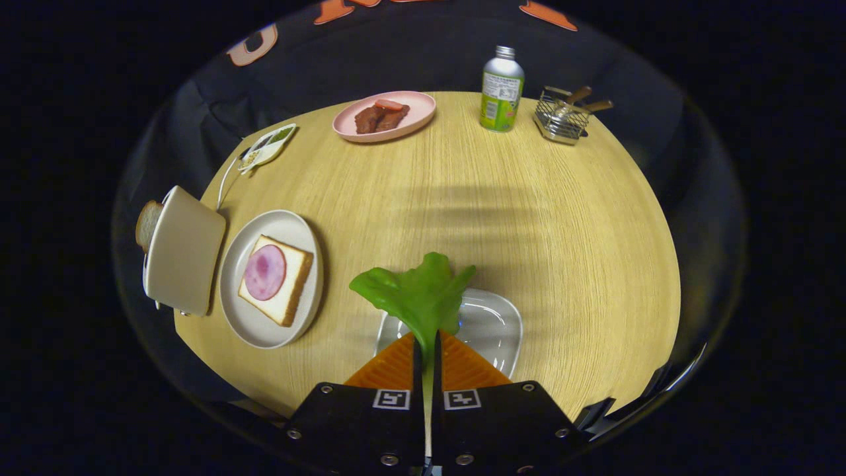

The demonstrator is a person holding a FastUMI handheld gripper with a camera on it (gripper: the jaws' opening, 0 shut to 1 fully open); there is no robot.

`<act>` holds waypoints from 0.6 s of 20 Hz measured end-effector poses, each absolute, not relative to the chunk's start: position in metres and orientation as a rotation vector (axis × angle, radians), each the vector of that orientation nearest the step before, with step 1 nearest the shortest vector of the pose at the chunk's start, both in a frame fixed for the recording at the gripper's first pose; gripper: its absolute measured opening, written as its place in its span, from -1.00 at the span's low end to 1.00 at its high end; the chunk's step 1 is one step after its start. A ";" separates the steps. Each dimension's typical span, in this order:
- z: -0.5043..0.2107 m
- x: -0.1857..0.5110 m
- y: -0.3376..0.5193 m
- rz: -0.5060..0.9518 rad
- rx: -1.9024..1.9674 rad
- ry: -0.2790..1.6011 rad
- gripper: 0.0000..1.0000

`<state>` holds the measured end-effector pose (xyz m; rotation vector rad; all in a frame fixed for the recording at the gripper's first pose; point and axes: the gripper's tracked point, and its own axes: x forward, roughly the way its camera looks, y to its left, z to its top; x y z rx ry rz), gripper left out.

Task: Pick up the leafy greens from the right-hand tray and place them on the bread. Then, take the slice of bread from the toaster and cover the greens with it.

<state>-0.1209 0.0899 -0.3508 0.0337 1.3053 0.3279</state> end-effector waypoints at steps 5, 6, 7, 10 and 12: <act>-0.317 -0.109 0.136 0.414 0.016 1.246 -0.91; -0.313 -0.107 0.143 0.432 0.002 1.237 -0.92; -0.310 -0.107 0.152 0.451 -0.013 1.233 -0.91; -0.304 -0.108 0.177 0.498 -0.038 1.221 -0.92; -0.303 -0.108 0.192 0.524 -0.042 1.223 -0.92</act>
